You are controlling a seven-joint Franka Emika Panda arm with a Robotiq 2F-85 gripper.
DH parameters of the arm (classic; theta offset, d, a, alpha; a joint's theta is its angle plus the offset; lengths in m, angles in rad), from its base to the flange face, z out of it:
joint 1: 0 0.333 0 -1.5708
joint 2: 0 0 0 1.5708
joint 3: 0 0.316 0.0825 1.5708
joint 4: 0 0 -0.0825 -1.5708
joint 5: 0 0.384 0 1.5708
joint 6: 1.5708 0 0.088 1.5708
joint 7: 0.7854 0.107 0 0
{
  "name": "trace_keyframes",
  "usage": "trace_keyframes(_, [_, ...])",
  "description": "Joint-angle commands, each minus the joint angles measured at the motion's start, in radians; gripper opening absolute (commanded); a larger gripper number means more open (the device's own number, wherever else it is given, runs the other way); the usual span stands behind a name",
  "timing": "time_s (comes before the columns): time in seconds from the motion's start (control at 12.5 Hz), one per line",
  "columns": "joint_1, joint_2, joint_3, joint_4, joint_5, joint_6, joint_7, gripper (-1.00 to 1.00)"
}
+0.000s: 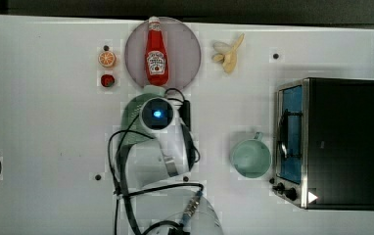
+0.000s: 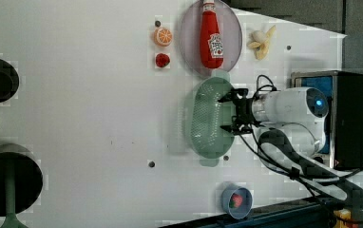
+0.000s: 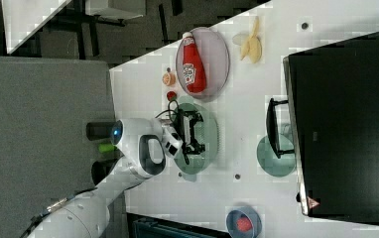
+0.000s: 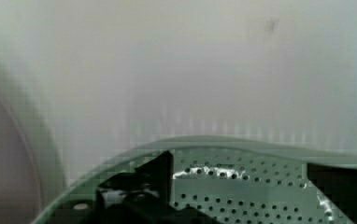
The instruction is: Drag strainer left to right.
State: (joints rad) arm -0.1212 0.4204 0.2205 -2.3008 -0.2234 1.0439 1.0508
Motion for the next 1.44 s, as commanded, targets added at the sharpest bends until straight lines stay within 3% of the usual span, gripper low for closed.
trace_keyframes(0.08, [-0.039,-0.041,-0.034,-0.033,-0.005,-0.001,-0.13,1.0])
trace_keyframes(0.4, [-0.061,-0.042,-0.088,-0.034,-0.005,0.02,-0.233,1.0])
trace_keyframes(1.44, [-0.083,-0.046,-0.199,-0.035,-0.003,0.04,-0.296,1.0])
